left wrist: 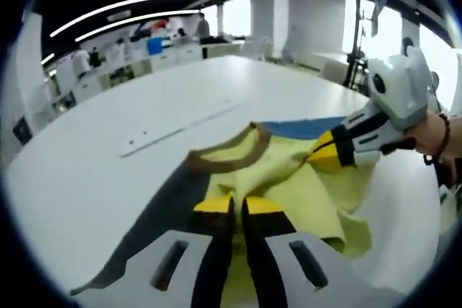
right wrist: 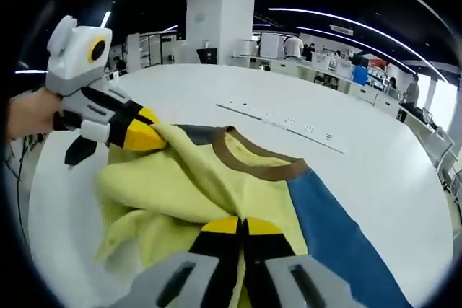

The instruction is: Fold the garment on the visible template until the final outline fits inside the template.

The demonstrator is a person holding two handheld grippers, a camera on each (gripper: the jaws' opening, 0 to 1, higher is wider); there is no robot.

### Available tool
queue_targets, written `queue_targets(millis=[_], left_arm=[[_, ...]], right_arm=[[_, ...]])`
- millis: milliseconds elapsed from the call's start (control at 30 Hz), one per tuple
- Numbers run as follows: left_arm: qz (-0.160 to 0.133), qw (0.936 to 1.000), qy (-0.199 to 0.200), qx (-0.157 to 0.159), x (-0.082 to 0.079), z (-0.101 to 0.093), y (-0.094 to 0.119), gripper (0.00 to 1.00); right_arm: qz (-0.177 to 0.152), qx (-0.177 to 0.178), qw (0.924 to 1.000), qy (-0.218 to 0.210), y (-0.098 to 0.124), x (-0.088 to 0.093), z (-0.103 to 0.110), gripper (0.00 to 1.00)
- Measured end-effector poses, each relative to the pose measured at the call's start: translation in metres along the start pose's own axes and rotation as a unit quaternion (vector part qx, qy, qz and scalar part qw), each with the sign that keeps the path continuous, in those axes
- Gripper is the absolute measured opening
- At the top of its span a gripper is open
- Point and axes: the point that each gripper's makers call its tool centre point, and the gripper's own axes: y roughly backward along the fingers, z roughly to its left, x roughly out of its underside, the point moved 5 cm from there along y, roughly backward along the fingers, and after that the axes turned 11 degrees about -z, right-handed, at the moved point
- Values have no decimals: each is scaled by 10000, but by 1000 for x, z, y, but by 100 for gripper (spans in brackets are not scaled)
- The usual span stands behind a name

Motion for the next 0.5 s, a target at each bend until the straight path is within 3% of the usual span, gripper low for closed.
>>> queue_targets(millis=[233,367,500], left_arm=[[191,9997,-148,-53,10,1,-3,6],[315,9984,-423,-220,8,7,-1,16],[173,9984,-421,-334,-4,10,6,29]], right_arm=[[-2,63,9997,-224,2,1,3,0],[26,167,9982,-568,2,1,3,0],[-15,336,9954,-892,11,-3,-1,14]])
